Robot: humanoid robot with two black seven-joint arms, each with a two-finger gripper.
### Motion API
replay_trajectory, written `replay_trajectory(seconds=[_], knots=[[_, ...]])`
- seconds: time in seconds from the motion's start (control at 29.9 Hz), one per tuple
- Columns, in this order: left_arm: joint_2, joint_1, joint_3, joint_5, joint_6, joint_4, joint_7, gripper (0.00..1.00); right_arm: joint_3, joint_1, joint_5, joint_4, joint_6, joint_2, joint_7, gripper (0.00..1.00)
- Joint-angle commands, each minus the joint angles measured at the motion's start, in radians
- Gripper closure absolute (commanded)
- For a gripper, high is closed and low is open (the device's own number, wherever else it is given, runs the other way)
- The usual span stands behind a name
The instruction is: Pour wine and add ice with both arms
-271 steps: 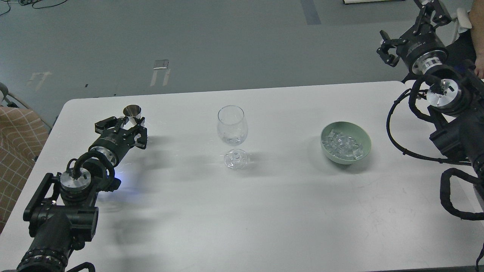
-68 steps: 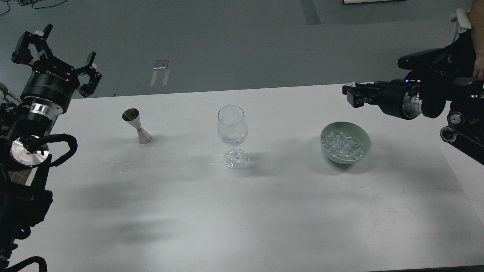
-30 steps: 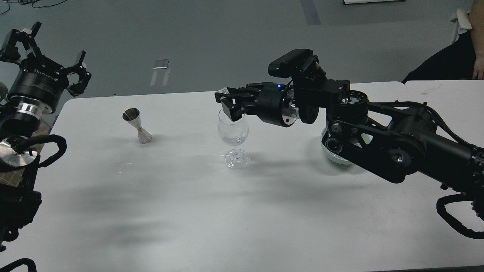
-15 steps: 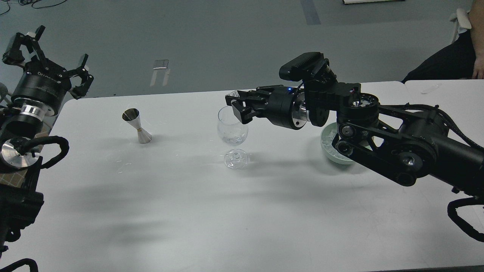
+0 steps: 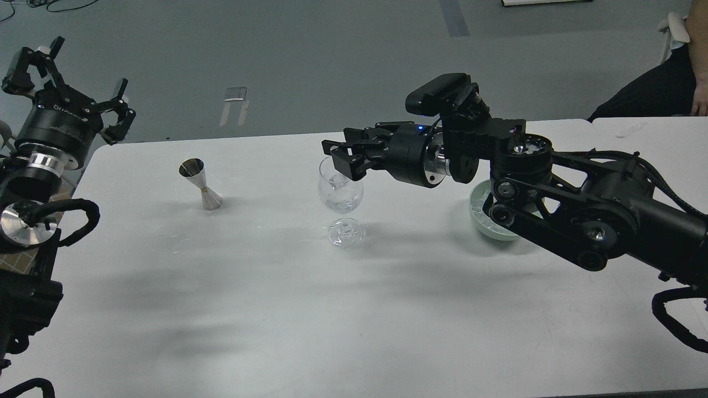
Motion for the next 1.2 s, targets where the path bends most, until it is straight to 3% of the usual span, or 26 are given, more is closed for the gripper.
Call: replay_trajectory(seconds=[0.0, 0.13, 0.17, 0.2, 0.23, 0.57, 0.73, 1.0, 1.17], knots=[[-0.004, 0.0, 0.005, 0.0, 0.0, 0.0, 0.0, 0.03, 0.004, 0.0, 0.0, 0.002, -0.002, -0.002, 0.0, 0.44], [-0.004, 0.0, 0.005, 0.0, 0.001, 0.0, 0.0, 0.03, 0.019, 0.0, 0.002, -0.001, -0.009, 0.001, 0.0, 0.4], [-0.004, 0.0, 0.005, 0.0, 0.001, 0.0, 0.0, 0.03, 0.03, 0.0, 0.003, -0.006, -0.014, 0.005, 0.0, 0.34], [-0.004, -0.002, 0.005, 0.0, 0.001, 0.0, 0.0, 0.03, 0.074, -0.003, 0.005, -0.012, -0.02, 0.008, 0.0, 0.12], [-0.003, -0.002, 0.005, 0.0, 0.001, 0.0, 0.002, 0.03, 0.144, -0.004, 0.01, -0.02, -0.019, 0.014, 0.0, 0.01], [0.006, -0.008, 0.012, 0.002, 0.0, -0.002, 0.006, 0.02, 0.513, -0.009, 0.108, -0.124, -0.039, 0.094, -0.002, 0.0], [0.002, -0.012, 0.012, 0.008, -0.006, 0.001, 0.005, 0.02, 0.673, -0.02, 0.195, -0.256, -0.16, 0.099, 0.003, 0.0], [-0.014, -0.073, 0.064, 0.017, -0.055, 0.139, 0.003, 0.02, 0.779, -0.015, 0.933, -0.411, -0.172, 0.096, 0.009, 0.0], [-0.014, -0.094, 0.109, 0.015, -0.089, 0.178, -0.005, 0.02, 0.805, -0.028, 1.154, -0.446, -0.171, 0.093, 0.011, 0.0]])
